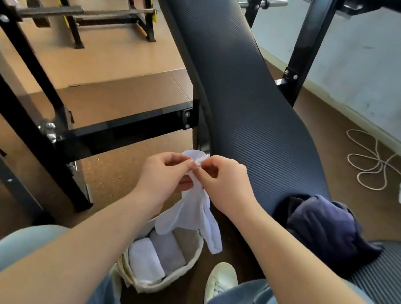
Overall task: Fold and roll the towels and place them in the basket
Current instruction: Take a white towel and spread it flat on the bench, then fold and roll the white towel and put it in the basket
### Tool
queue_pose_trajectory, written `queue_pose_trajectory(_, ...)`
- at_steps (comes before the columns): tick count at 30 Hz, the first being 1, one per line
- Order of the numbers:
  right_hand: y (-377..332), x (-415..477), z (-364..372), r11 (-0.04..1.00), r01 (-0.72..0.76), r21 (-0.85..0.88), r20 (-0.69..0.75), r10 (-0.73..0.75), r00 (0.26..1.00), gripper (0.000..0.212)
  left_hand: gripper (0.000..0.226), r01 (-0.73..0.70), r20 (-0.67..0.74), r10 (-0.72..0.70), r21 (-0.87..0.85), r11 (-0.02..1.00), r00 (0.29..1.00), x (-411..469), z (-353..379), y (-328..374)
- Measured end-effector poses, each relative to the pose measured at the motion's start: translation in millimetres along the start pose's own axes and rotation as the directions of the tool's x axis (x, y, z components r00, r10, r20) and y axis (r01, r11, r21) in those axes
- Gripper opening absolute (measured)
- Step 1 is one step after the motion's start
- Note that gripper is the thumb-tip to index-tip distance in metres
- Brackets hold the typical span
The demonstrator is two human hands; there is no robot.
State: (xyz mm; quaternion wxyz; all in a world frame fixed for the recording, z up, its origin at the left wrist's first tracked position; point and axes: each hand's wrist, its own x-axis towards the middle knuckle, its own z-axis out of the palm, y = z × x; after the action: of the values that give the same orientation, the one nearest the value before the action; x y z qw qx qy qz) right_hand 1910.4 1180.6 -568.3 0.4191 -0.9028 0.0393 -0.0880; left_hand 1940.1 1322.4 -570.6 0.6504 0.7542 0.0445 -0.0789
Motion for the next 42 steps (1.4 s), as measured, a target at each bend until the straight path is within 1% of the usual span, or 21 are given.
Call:
queue_pose_trajectory(2,2,1,-4,1.000,0.019,-0.011,0.010,-0.019,1.000,0.014,0.010,0.017,0.016,-0.016,-0.027,0.999,1.000,3,5,0)
queue_pose_trajectory(6,6,2,-8,0.999,0.031,-0.020,-0.048,-0.032,0.998,0.013,0.010,0.006,0.056,-0.005,-0.018,1.000,0.998,7,11,0)
queue_pose_trajectory(10,9,5,-9,0.993,0.102,-0.064,0.019,-0.101,0.995,0.019,0.015,0.001,0.116,-0.004,0.024,1.000,0.993,13,7,-1)
queue_pose_trajectory(12,12,9,-9,0.989,0.111,-0.101,0.041,-0.107,0.993,0.023,0.014,-0.008,0.178,-0.007,0.083,0.997,0.984,14,6,0)
queue_pose_trajectory(14,13,13,-8,0.990,0.098,-0.101,0.064,-0.092,0.994,0.022,0.012,-0.023,0.199,-0.006,0.143,0.989,0.980,17,4,2)
queue_pose_trajectory(16,13,14,-8,0.991,0.095,-0.095,0.106,-0.084,0.991,0.018,0.012,-0.032,0.172,-0.002,0.194,0.980,0.985,22,1,3)
queue_pose_trajectory(18,13,14,-7,0.983,0.117,-0.138,0.136,-0.099,0.986,0.014,0.011,-0.053,0.137,0.015,0.276,0.960,0.990,26,-3,1)
queue_pose_trajectory(20,14,12,-7,0.977,0.123,-0.172,0.158,-0.096,0.983,0.013,0.009,-0.100,0.106,0.061,0.411,0.906,0.992,33,-8,-2)
queue_pose_trajectory(22,14,11,-11,0.980,0.103,-0.168,0.176,-0.073,0.982,0.012,0.008,-0.108,0.094,0.069,0.512,0.852,0.993,39,-13,-5)
queue_pose_trajectory(23,14,11,-14,0.983,0.092,-0.160,0.184,-0.062,0.981,0.010,0.010,-0.093,0.103,0.044,0.542,0.835,0.994,42,-15,-6)
queue_pose_trajectory(26,12,11,-22,0.983,0.092,-0.157,0.203,-0.059,0.977,0.007,0.015,-0.019,0.147,-0.091,0.615,0.789,0.985,43,-16,-8)
queue_pose_trajectory(28,12,10,-23,0.982,0.109,-0.157,0.206,-0.076,0.976,0.006,0.016,0.028,0.139,-0.155,0.649,0.760,0.978,41,-16,-8)
queue_pose_trajectory(30,13,10,-22,0.980,0.119,-0.159,0.206,-0.085,0.975,0.007,0.028,0.076,0.103,-0.201,0.688,0.721,0.974,39,-16,-7)
queue_pose_trajectory(31,14,10,-22,0.978,0.130,-0.164,0.211,-0.094,0.973,0.007,0.033,0.087,0.088,-0.216,0.723,0.685,0.972,38,-17,-7)
queue_pose_trajectory(33,14,10,-20,0.968,0.164,-0.188,0.238,-0.117,0.964,0.009,0.038,0.090,0.102,-0.264,0.774,0.627,0.959,36,-17,-6)
queue_pose_trajectory(36,13,9,-17,0.952,0.209,-0.224,0.274,-0.145,0.951,0.011,0.034,0.086,0.191,-0.344,0.755,0.650,0.919,33,-17,-6)
queue_pose_trajectory(38,12,8,-16,0.944,0.227,-0.239,0.290,-0.154,0.945,0.011,0.031,0.061,0.207,-0.343,0.775,0.629,0.916,34,-18,-6)
queue_pose_trajectory(40,12,8,-17,0.940,0.226,-0.258,0.296,-0.146,0.944,0.011,0.027,0.048,0.168,-0.300,0.800,0.598,0.939,35,-18,-7)
queue_pose_trajectory(42,11,9,-19,0.936,0.215,-0.280,0.296,-0.129,0.946,0.009,0.023,0.055,0.113,-0.232,0.788,0.614,0.966,37,-19,-7)
